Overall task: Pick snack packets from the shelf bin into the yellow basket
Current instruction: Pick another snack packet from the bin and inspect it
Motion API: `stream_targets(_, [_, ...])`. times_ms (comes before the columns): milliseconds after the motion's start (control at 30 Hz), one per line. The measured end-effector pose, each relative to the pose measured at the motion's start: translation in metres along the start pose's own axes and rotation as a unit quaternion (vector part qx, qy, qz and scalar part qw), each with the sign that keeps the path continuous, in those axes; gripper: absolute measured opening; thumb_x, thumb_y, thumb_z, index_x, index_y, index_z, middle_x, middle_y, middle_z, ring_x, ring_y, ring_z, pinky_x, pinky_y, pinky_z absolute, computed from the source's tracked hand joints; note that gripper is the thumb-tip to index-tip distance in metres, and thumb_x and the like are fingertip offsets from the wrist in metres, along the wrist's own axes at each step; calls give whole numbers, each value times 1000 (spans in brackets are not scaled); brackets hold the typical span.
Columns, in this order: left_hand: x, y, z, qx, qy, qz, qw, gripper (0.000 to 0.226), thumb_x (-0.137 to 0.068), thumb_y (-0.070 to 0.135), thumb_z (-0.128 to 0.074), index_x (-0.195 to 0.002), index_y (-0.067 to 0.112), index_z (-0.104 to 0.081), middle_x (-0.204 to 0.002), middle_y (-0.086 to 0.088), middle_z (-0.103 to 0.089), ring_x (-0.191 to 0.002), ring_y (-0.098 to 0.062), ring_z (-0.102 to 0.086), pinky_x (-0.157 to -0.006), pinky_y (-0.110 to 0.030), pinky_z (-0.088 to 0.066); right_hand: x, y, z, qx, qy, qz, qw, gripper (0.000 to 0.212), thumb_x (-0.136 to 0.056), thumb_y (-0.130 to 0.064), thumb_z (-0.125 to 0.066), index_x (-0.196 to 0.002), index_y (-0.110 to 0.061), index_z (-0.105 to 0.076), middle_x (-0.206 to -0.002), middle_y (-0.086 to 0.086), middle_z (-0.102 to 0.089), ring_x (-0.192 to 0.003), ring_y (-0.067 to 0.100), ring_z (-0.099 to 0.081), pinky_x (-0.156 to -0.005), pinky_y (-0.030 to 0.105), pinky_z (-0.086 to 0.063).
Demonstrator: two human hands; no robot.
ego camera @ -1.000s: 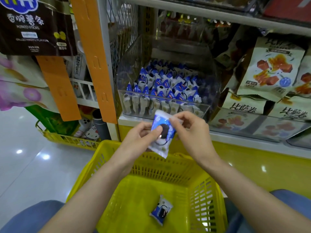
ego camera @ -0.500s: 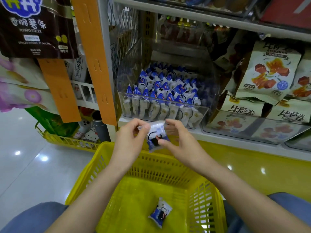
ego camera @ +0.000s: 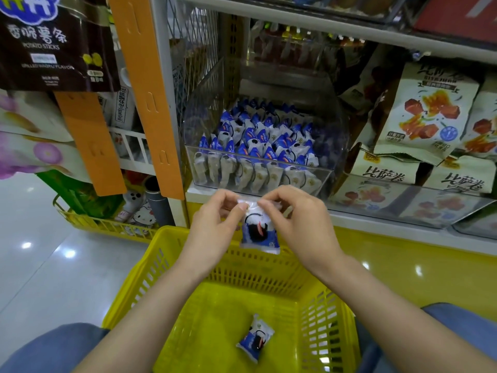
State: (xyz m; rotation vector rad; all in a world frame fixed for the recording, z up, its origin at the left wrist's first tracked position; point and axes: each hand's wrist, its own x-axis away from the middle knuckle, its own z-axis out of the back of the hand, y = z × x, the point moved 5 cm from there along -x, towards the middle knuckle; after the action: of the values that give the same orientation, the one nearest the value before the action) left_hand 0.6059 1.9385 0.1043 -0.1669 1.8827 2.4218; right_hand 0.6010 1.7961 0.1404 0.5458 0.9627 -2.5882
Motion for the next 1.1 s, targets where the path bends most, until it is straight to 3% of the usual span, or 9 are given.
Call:
stream_targets(100, [0,-4,5,-54,30,13,998,14,-94,21,-50,-81,25,-56,-80,4,-60,-77,-17,-60,-71,-32,-50,-2,4,8,-56,53,-37,996,5,-88,-24,-60,-85,-21,-63,-80,-9,-61,-75,2,-56,-66,20,-47])
stream_targets(233, [0,-11,-5,173,-50,191,965,50,-95,45,-31,-99,8,-64,-87,-10,-67,-79,-21,-63,-74,-32,-51,3,-8,4,-32,18,58,998,5,-86,-18,-63,-87,-14,-66,-88,-3,-62,-83,9,-58,-74,28,-49])
stream_targets(300, [0,-10,-6,219,-79,179,956,54,-87,51,-38,-108,9,-65,-101,-10,-70,-91,-20,-65,-83,-34,-51,8,-16,-2,28,-14,127,991,7,-85,-17,-65,-87,-11,-68,-91,0,-63,-86,19,-58,-74,33,-48])
stream_targets(400, [0,-12,1,198,-28,155,968,39,-87,32,-58,-119,10,-60,-114,-8,-66,-106,-20,-62,-95,-41,-48,12,-20,-10,77,-46,188,978,12,-85,-20,-63,-89,-10,-69,-95,2,-63,-87,20,-58,-70,34,-49])
stream_targets(533, [-1,-9,5,184,6,112,977,21,-92,16,-53,-111,16,-63,-102,0,-71,-99,-16,-65,-90,-35,-49,9,-10,-12,-127,-17,1,992,9,-90,-22,-57,-98,-20,-54,-94,-6,-57,-87,3,-55,-76,16,-46])
stream_targets(667, [-2,-3,3,169,-14,78,983,22,-94,15,-51,-114,17,-60,-101,-1,-72,-94,-14,-67,-84,-31,-52,5,10,-24,-337,-62,-231,910,18,-94,-27,-48,-110,-19,-49,-99,-3,-62,-85,5,-63,-73,24,-54])
stream_targets(800, [0,3,5,58,34,-6,998,25,-89,13,-58,-110,25,-52,-103,3,-64,-94,-8,-61,-80,-23,-50,7,9,-30,-427,-110,-269,857,21,-96,-15,-46,-108,-6,-60,-93,1,-70,-76,2,-67,-60,18,-53])
stream_targets(933, [5,9,-3,-15,13,-63,998,31,-81,20,-67,-101,37,-51,-101,18,-60,-91,6,-55,-74,-10,-44,9,13,-33,-435,-90,-296,846,22,-96,-19,-47,-110,-4,-55,-103,5,-69,-90,12,-66,-70,25,-55])
stream_targets(1100, [6,1,-8,-90,-29,-76,993,23,-88,21,-58,-109,29,-53,-93,25,-61,-89,12,-58,-77,-7,-44,10,11,-35,-419,-102,-271,860,8,-94,-19,-49,-97,-13,-44,-88,0,-66,-73,3,-62,-61,17,-50])
